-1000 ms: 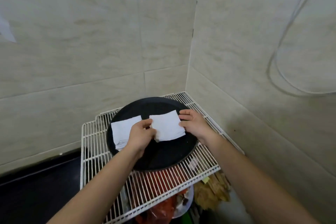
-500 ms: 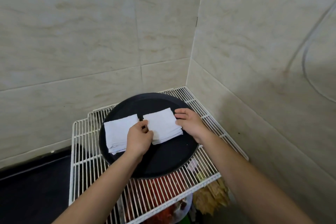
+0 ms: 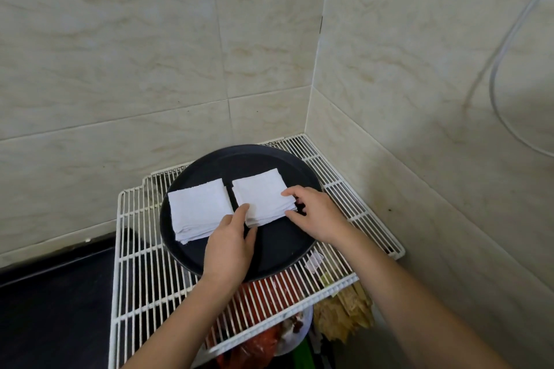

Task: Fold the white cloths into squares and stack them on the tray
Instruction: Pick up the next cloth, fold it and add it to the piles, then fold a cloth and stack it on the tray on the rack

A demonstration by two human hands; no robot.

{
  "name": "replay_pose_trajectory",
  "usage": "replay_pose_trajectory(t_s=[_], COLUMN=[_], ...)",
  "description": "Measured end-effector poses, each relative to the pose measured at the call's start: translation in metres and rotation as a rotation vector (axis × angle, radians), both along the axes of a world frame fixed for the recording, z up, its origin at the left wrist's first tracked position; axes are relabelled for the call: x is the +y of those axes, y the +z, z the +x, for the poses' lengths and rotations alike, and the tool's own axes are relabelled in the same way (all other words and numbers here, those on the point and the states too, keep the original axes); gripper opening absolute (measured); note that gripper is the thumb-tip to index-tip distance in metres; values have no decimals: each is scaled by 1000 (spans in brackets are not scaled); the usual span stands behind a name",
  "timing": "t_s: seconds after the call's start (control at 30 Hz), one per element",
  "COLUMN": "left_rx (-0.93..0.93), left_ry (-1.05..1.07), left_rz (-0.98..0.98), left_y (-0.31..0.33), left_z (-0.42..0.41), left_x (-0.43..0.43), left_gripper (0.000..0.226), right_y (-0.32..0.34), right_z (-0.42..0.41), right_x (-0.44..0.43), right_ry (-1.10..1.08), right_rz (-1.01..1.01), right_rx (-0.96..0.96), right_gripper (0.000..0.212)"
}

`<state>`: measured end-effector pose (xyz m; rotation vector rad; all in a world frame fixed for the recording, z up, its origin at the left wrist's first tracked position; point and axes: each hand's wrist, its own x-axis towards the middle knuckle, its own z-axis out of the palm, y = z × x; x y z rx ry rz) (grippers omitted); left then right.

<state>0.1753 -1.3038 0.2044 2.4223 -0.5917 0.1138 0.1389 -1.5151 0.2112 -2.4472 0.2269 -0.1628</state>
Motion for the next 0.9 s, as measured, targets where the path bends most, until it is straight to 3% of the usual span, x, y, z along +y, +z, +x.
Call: replay_pose_trajectory(t_s=[0.2,0.43,0.7,0.9], left_rx=[-123,-91,-144,-397], left_ry=[37,30,-26,124], left_rz=[166,189,361,303], left_y=[-4,-4,17,40], left_z=[-1,4,-11,-76], left_x=[-2,-4,17,83], left_gripper=[35,35,48,59], right_y=[-3,3,29,51], right_z=[-12,-13,-50,-111], right_x=[6,13,24,47], right_ry=[-3,-30,-106,-112], right_rz=[-82,-138,-153,-493], right_rx=[-79,-28,44,-102], right_gripper=[34,38,62,66])
